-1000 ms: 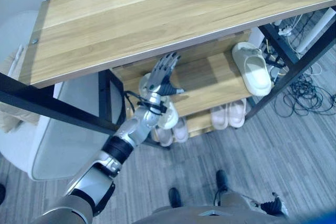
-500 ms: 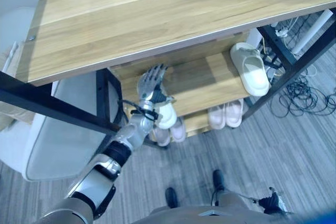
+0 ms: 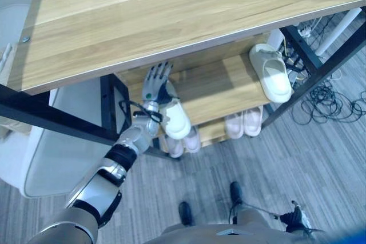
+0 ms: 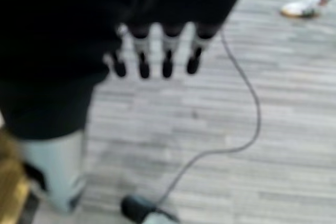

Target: Arrange the slippers neatly on the shoe rack.

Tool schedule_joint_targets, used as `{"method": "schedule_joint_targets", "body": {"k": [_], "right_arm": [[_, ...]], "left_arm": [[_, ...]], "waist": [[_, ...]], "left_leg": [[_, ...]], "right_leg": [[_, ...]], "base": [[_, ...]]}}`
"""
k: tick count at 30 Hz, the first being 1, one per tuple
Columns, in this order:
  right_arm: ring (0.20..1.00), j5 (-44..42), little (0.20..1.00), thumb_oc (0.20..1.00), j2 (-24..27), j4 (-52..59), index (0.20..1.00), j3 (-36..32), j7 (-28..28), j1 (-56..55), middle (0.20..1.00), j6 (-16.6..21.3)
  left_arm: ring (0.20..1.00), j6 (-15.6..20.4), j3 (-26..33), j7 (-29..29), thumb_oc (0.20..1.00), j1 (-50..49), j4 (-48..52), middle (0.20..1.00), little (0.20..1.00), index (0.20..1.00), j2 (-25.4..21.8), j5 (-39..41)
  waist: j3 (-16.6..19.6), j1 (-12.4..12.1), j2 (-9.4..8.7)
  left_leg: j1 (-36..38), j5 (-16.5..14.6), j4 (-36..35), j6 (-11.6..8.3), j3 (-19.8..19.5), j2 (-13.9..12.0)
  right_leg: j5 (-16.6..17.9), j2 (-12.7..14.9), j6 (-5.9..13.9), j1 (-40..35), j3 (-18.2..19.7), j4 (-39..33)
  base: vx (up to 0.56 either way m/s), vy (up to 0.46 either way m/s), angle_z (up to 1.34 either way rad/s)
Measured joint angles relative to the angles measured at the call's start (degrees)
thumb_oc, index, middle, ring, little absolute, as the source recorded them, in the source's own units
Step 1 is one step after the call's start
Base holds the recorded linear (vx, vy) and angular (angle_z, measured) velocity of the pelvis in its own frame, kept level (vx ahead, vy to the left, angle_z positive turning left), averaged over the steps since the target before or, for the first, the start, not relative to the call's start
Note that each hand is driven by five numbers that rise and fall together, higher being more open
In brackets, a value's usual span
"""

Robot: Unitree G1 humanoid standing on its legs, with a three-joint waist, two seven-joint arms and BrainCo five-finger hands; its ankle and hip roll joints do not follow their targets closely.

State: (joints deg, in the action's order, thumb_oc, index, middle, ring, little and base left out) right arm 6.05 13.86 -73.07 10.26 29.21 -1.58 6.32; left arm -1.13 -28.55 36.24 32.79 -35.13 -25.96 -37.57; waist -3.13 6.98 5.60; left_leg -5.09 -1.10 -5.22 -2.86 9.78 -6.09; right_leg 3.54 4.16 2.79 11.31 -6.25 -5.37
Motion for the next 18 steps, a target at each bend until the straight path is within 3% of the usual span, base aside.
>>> {"method": "schedule_joint_targets", "body": {"k": [5,12,18], "right_arm": [[1.000,-0.2,1.000,1.000,-0.1,0.0,1.000,-0.4,0.1,-0.4,1.000,0.2],[1.000,-0.2,1.000,1.000,-0.5,0.1,1.000,-0.4,0.1,-0.5,1.000,0.3],[1.000,-0.2,1.000,1.000,-0.6,0.1,1.000,-0.3,0.0,-0.4,1.000,0.3]], "left_arm": [[1.000,-0.8,0.5,0.0,1.000,-0.2,0.3,1.000,1.000,1.000,-0.2,-0.2],[1.000,-0.9,6.2,0.4,1.000,-5.0,2.4,1.000,1.000,1.000,-0.4,0.0],[1.000,-0.9,6.1,0.4,1.000,-5.9,1.8,1.000,1.000,1.000,-0.4,0.3]], "waist": [[0.3,0.0,-0.47],[0.7,-0.1,-1.24],[0.8,-0.2,-1.35]], "left_leg": [[-0.1,0.0,0.0,0.00,0.0,0.0],[-0.1,0.0,0.0,0.05,0.2,0.0],[-0.1,0.1,0.0,0.15,0.2,0.0]], "right_leg": [[0.1,0.0,0.06,0.2,0.1,-0.1],[0.1,-0.1,0.07,0.3,0.2,-0.3],[0.1,-0.1,0.07,0.3,0.3,-0.3]], "base": [[0.00,0.000,0.00],[0.00,0.000,0.00],[0.00,0.000,0.00]]}}
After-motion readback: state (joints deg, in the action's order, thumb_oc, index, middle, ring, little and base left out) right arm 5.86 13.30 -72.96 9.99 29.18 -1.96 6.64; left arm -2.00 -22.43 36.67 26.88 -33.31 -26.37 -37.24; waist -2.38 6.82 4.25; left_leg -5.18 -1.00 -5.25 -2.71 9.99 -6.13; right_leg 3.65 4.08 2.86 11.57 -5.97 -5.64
